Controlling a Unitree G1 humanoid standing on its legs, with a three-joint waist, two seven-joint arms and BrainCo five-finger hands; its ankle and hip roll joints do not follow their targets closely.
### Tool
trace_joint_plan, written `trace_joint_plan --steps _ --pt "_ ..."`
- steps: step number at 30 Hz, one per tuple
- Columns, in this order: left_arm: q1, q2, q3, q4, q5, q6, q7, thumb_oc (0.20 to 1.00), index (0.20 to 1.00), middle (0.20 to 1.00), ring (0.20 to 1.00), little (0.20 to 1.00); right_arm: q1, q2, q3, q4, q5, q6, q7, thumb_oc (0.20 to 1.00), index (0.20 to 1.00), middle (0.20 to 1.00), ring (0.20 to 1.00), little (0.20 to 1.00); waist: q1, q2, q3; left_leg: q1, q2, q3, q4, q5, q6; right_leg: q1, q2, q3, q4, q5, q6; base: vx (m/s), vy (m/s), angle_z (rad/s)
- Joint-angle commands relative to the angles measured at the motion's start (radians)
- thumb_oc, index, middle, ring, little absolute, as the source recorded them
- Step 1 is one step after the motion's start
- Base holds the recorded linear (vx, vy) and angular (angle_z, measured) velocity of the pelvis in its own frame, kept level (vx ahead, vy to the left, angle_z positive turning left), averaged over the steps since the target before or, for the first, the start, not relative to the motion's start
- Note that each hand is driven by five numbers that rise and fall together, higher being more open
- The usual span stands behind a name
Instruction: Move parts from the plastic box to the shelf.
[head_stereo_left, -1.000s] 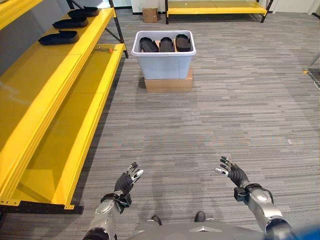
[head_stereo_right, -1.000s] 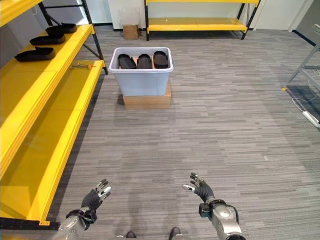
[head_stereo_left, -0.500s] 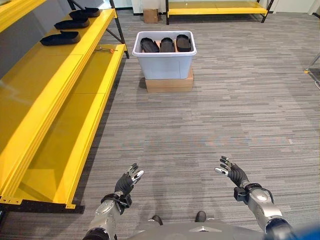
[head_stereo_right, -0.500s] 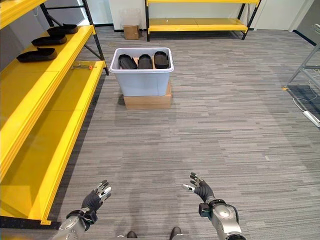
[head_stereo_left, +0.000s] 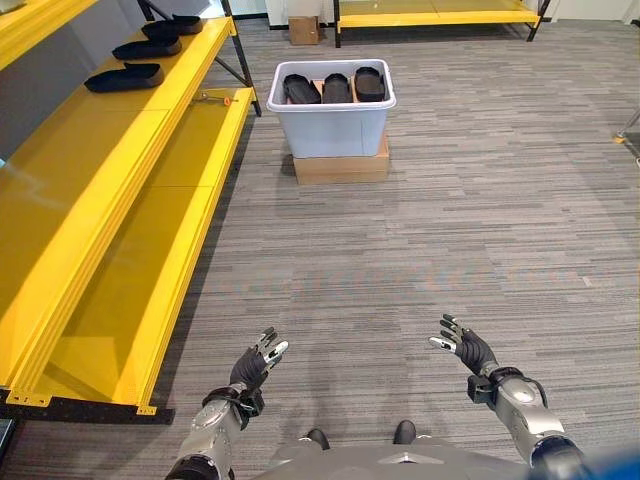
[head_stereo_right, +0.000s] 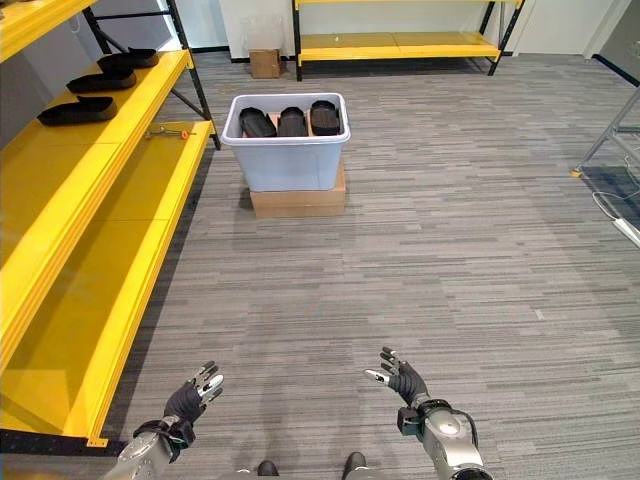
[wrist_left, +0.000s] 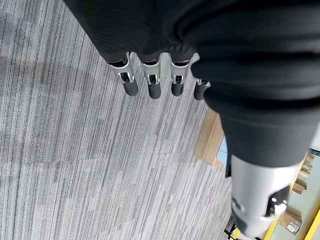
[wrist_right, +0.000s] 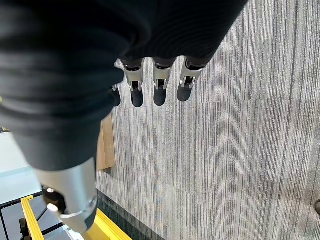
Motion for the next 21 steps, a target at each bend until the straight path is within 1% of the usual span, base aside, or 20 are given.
trace_joint_plan --steps 1,7,12,16,19,20,21 --pt "-0.069 0.018 -0.019 0.010 0.018 -0.028 0.001 1.000 1.000 1.000 1.000 1.000 -0.048 0.006 0.023 0.013 -0.005 -0.029 -0.007 1.000 1.000 1.000 1.000 1.000 0.004 -0.043 -0.025 -0.049 0.024 -0.036 0.013 0.024 -0.045 -0.027 -0.093 -0.009 0.050 0.016 0.115 0.00 0.060 0.02" --pt "-0.071 0.020 -0.017 0.015 0.016 -0.023 0.005 1.000 1.000 1.000 1.000 1.000 -0.046 0.003 0.019 0.009 -0.007 -0.033 -0.006 1.000 1.000 1.000 1.000 1.000 0.002 -0.043 -0.025 -0.047 0.019 -0.039 0.010 0.024 -0.040 -0.031 -0.092 -0.002 0.068 0.008 0.116 0.01 0.057 0.02" --pt "-0.084 0.029 -0.021 0.038 0.036 -0.013 0.001 1.000 1.000 1.000 1.000 1.000 -0.056 0.002 0.013 0.000 0.003 -0.035 -0.018 1.000 1.000 1.000 1.000 1.000 0.004 -0.042 -0.020 -0.051 0.009 -0.046 0.014 0.020 -0.024 -0.047 -0.096 0.010 0.132 -0.021 0.118 0.00 0.158 0.02" --pt "-0.094 0.041 -0.025 0.059 0.037 -0.010 -0.006 1.000 1.000 1.000 1.000 1.000 -0.067 0.003 0.007 -0.026 0.014 -0.023 -0.041 1.000 1.000 1.000 1.000 1.000 0.002 -0.033 -0.016 -0.047 -0.012 -0.053 -0.004 0.018 -0.001 -0.083 -0.092 0.024 0.245 -0.060 0.125 0.01 0.192 0.03" --pt "-0.096 0.048 -0.032 0.075 0.064 -0.012 -0.013 1.000 1.000 1.000 1.000 1.000 -0.081 0.003 -0.001 -0.031 0.022 -0.008 -0.060 1.000 1.000 1.000 1.000 1.000 0.000 -0.024 -0.010 -0.040 -0.023 -0.049 -0.018 0.014 0.013 -0.153 -0.108 0.025 0.381 -0.046 0.148 0.04 0.161 0.05" --pt "-0.095 0.046 -0.034 0.081 0.067 -0.009 -0.010 1.000 1.000 1.000 1.000 1.000 -0.086 0.002 -0.002 -0.033 0.019 -0.006 -0.062 1.000 1.000 1.000 1.000 1.000 -0.001 -0.021 -0.008 -0.039 -0.025 -0.044 -0.020 0.010 0.017 -0.193 -0.118 0.023 0.436 -0.025 0.159 0.04 0.086 0.04" --pt "-0.095 0.045 -0.035 0.084 0.068 -0.012 -0.009 1.000 1.000 1.000 1.000 1.000 -0.087 0.003 -0.002 -0.033 0.018 -0.007 -0.062 1.000 1.000 1.000 1.000 1.000 -0.002 -0.021 -0.007 -0.037 -0.025 -0.042 -0.020 0.007 0.017 -0.203 -0.120 0.021 0.442 -0.018 0.162 0.04 0.065 0.05"
